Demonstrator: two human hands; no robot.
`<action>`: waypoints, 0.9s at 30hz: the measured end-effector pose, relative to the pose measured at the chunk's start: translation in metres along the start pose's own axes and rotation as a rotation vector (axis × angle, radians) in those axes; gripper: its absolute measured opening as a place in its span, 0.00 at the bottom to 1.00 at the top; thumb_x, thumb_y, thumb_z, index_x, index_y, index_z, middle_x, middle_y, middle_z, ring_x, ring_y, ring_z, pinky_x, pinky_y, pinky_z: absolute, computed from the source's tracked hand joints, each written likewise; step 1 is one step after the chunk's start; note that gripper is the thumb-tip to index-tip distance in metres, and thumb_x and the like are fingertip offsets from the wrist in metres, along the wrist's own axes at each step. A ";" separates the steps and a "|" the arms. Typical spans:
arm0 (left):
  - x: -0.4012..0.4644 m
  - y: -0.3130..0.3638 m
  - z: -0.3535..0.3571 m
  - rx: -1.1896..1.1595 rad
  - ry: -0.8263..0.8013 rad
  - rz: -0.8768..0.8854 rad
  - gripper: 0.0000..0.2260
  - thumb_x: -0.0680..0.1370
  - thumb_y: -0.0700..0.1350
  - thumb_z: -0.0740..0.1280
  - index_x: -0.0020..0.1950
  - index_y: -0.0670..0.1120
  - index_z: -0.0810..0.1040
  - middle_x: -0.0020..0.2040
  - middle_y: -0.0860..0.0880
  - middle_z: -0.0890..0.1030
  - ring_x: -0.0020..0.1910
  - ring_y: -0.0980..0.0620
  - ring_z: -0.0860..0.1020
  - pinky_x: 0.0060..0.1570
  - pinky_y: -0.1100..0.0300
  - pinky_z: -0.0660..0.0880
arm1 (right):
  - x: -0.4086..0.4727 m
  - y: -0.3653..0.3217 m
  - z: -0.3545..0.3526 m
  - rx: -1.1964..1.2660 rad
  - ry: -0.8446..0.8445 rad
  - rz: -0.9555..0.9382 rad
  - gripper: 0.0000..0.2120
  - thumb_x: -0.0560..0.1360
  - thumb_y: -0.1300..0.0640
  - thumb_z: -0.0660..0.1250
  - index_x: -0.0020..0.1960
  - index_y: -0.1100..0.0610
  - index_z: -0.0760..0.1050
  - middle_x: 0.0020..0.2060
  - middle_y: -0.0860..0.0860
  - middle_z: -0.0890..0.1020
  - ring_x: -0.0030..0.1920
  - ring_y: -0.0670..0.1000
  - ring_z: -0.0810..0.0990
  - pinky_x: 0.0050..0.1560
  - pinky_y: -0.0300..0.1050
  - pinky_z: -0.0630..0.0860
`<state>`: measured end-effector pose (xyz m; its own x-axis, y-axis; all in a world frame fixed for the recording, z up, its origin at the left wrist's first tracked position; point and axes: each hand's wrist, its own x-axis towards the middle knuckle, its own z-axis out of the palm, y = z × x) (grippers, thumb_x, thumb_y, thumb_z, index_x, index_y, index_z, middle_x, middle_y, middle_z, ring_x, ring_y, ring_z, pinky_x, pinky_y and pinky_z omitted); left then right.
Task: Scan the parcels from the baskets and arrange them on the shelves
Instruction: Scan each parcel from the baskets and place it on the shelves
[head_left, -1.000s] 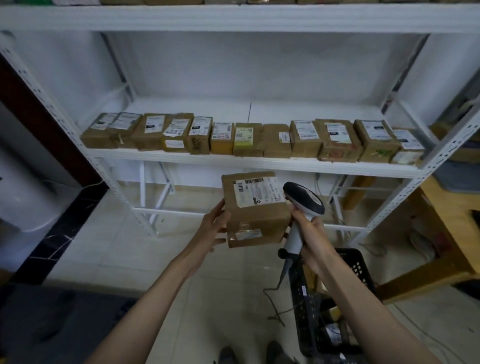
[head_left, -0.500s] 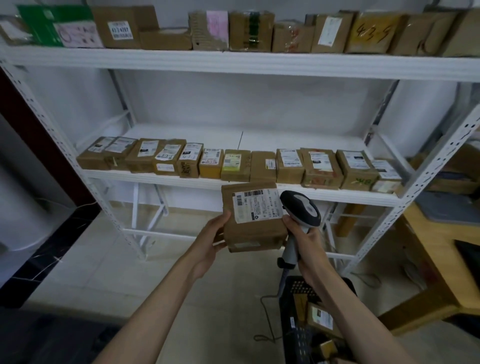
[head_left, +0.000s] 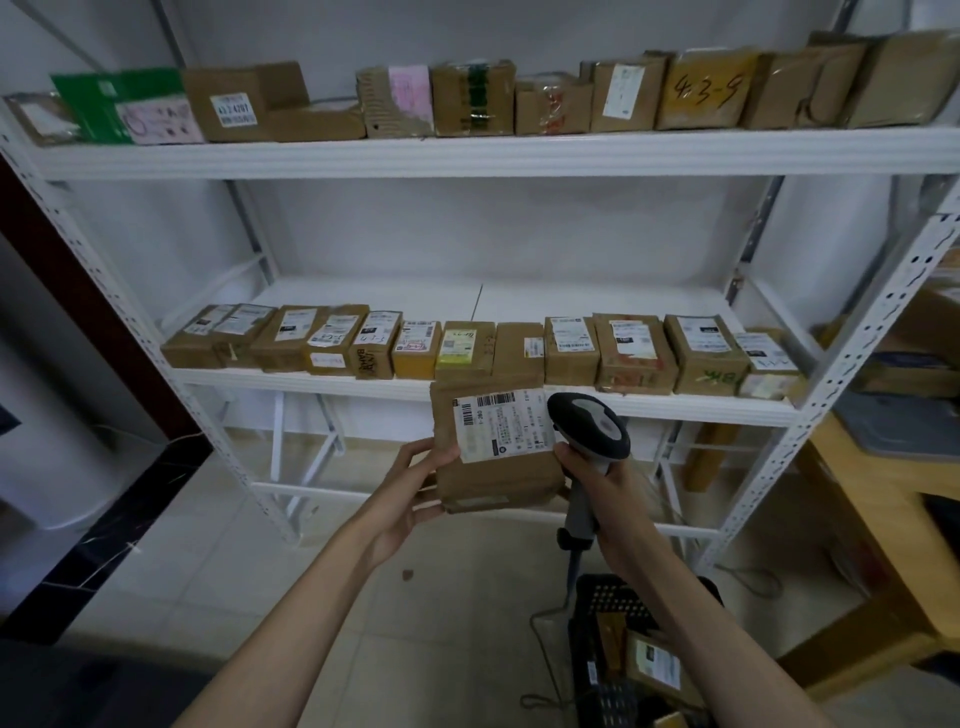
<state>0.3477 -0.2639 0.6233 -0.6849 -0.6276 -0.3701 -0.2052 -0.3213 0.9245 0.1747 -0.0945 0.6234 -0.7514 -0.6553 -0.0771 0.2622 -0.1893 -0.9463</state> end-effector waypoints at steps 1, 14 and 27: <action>0.001 0.002 0.001 0.003 0.013 0.017 0.41 0.58 0.64 0.79 0.67 0.54 0.71 0.51 0.52 0.87 0.53 0.50 0.85 0.56 0.51 0.79 | 0.004 -0.003 0.000 -0.019 -0.003 -0.001 0.15 0.77 0.61 0.72 0.62 0.49 0.79 0.51 0.47 0.87 0.51 0.48 0.86 0.46 0.42 0.83; 0.028 0.029 -0.003 0.133 0.378 0.309 0.41 0.59 0.64 0.80 0.66 0.64 0.64 0.58 0.51 0.79 0.54 0.52 0.81 0.55 0.51 0.79 | 0.026 -0.057 0.031 -0.257 -0.227 -0.100 0.13 0.77 0.62 0.71 0.55 0.45 0.78 0.46 0.47 0.85 0.47 0.47 0.84 0.43 0.40 0.83; 0.026 0.051 0.003 0.194 0.501 0.480 0.43 0.59 0.67 0.78 0.68 0.66 0.61 0.67 0.47 0.73 0.65 0.45 0.75 0.62 0.42 0.77 | 0.016 -0.071 0.062 -0.332 -0.369 -0.200 0.14 0.79 0.60 0.69 0.52 0.41 0.73 0.48 0.46 0.81 0.49 0.47 0.81 0.46 0.42 0.83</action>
<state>0.3169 -0.2942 0.6606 -0.3377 -0.9327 0.1269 -0.1145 0.1745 0.9780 0.1821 -0.1371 0.7085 -0.4887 -0.8550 0.1737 -0.1149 -0.1342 -0.9843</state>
